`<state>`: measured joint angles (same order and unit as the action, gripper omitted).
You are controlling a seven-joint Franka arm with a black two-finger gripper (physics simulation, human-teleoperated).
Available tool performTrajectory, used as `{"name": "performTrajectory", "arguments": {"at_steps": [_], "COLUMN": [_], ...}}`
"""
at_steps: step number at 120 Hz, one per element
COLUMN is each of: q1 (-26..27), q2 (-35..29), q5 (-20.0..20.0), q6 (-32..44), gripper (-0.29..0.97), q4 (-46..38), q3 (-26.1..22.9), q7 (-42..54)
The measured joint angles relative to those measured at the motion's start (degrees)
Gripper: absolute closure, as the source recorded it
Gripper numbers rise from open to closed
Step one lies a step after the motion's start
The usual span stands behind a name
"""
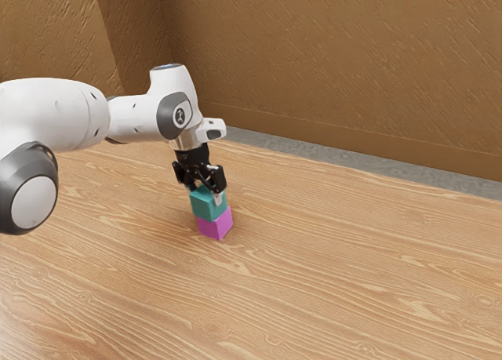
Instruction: Pick up the blue block with one arm, and put the blue block on the pink block with one arm
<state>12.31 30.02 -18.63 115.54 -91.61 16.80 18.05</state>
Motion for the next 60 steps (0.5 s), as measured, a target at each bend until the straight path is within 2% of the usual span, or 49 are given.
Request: {"name": "performTrajectory", "arguments": {"at_steps": [20,36,46,60], "q1": [0.1,0.2,0.6,2.6], "q2": [-0.6,-5.5,-14.9,-31.2], "q5": [-0.2,0.1,1.6,8.8], "q6": [0.0,-0.3,-1.2,-6.5], "gripper": [0.06,0.03,0.02,0.01], "q4": [-0.2,-1.2,-5.2,-10.4], "q3": [0.0,0.0,0.0,-0.2], "q7": [0.2,0.3,0.3,-0.7]}}
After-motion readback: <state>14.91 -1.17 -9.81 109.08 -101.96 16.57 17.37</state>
